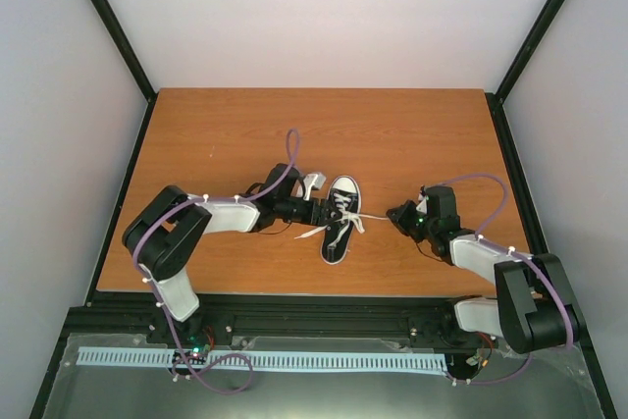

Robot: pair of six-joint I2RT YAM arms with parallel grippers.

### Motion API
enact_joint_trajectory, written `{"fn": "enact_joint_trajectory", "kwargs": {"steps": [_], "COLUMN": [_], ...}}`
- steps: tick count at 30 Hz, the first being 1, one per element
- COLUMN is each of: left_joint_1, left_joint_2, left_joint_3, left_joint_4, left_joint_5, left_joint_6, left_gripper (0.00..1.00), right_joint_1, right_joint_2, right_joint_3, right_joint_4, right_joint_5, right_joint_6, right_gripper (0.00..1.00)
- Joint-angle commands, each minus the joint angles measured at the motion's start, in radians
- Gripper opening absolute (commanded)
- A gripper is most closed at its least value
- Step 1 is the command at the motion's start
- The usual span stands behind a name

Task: Tie the shoes

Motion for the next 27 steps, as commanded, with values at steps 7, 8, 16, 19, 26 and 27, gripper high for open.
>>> {"fn": "enact_joint_trajectory", "kwargs": {"steps": [7, 8, 16, 19, 26, 27], "left_joint_1": [-0.004, -0.004, -0.004, -0.004, -0.004, -0.004], "left_joint_2": [-0.046, -0.036, -0.002, 0.005, 0.036, 0.040], "left_joint_3": [-0.018, -0.016, -0.027, -0.026, -0.008, -0.003], "left_joint_4": [0.048, 0.046, 0.054, 0.059, 0.069, 0.068], "left_joint_5": [-0.004, -0.005, -0.047, -0.039, -0.017, -0.017], "left_joint_6": [-0.058, -0.065, -0.139, -0.141, -0.154, -0.155], "left_gripper": [0.53, 0.50, 0.41, 0.41, 0.33, 0.33], "right_joint_1": [-0.016, -0.016, 0.034, 0.087, 0.143, 0.150], "right_joint_2": [-0.030, -0.044, -0.084, -0.042, 0.052, 0.067], "right_joint_3": [-0.011, -0.016, -0.029, 0.012, 0.060, 0.064], "right_joint_4": [-0.029, -0.028, -0.005, -0.083, -0.097, -0.088], "right_joint_5": [0.027, 0.022, -0.170, -0.207, -0.216, -0.220], "right_joint_6": [-0.045, -0.051, -0.248, -0.368, -0.461, -0.467], "right_gripper": [0.59, 0.63, 0.73, 0.72, 0.60, 0.60]}}
